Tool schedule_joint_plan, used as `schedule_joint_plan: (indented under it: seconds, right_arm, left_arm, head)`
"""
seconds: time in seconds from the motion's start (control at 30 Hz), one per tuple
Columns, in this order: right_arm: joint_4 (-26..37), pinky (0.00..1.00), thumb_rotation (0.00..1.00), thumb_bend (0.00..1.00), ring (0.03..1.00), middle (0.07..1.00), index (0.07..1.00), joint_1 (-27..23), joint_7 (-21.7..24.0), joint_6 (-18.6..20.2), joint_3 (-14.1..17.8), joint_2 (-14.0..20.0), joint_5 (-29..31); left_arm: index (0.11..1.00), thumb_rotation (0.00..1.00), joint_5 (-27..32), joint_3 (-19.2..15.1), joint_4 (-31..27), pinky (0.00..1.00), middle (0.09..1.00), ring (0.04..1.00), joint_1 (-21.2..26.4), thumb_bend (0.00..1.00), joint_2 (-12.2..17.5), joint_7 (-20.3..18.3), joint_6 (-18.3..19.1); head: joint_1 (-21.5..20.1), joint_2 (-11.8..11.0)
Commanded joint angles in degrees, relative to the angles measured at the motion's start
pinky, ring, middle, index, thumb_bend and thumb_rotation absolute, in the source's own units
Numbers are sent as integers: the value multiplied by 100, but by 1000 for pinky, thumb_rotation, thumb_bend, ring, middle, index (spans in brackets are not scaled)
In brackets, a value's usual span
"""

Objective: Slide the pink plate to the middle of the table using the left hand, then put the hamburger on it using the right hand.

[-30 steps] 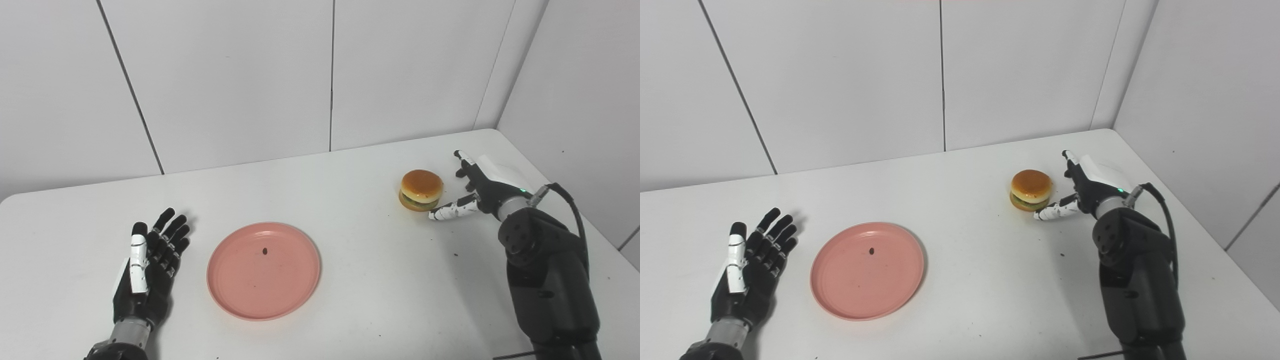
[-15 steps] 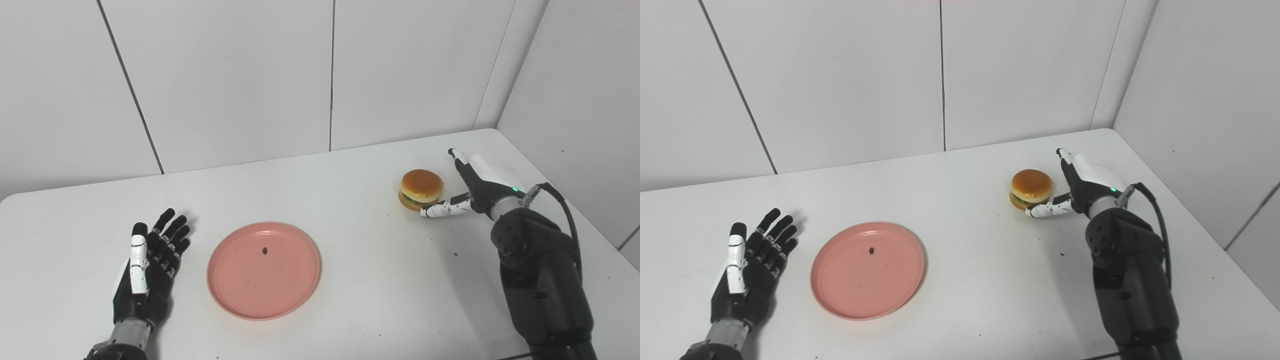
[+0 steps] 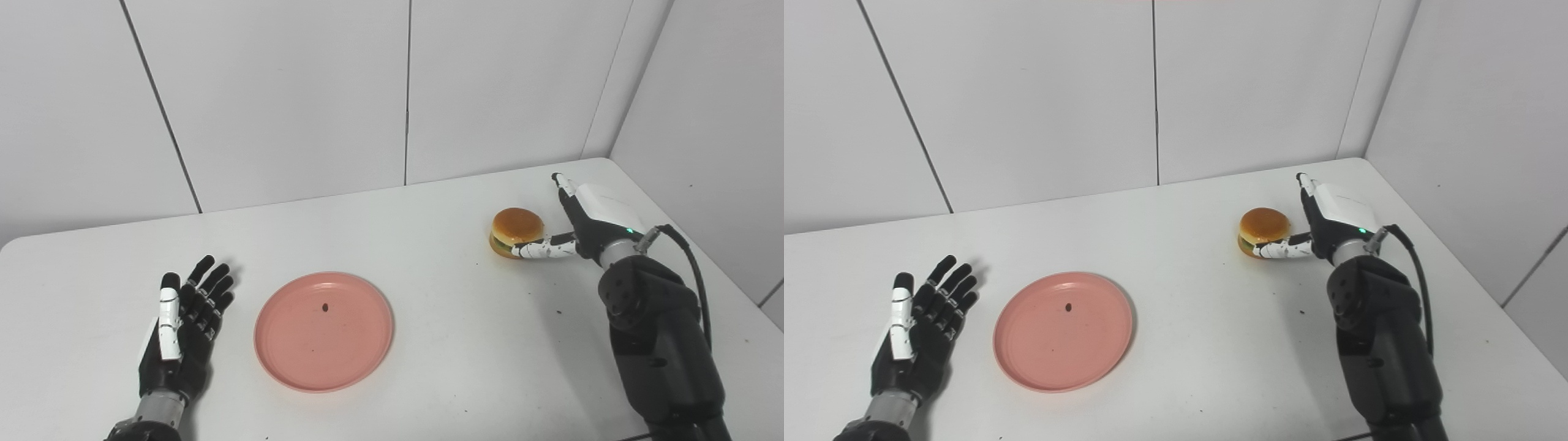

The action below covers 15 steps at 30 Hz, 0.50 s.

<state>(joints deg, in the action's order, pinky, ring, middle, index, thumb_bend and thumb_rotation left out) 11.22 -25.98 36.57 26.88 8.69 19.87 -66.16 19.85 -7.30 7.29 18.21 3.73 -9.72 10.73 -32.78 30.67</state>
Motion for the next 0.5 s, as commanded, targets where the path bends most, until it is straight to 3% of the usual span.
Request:
schedule_joint_plan:
  seconds: [0.0, 0.2, 0.47]
  right_arm:
    - [142, 868, 510, 1000, 956, 974, 1000, -139, -161, 2, 27, 109, -4]
    - [79, 868, 490, 1000, 958, 976, 998, -115, -299, 0, 25, 115, 120]
    - [-510, 901, 531, 1000, 961, 977, 1000, -118, -1174, -81, -208, 236, 686]
  left_arm:
    - [871, 1000, -28, 19, 38, 961, 884, 921, -81, 608, 25, 62, 230]
    - [872, 1000, -57, 42, 4, 958, 885, 922, -100, 604, 26, 75, 235]
    - [871, 1000, -23, 37, 25, 967, 892, 929, -114, 609, 32, 17, 220]
  head:
    - [11, 9]
    - [21, 18]
    - [18, 22]
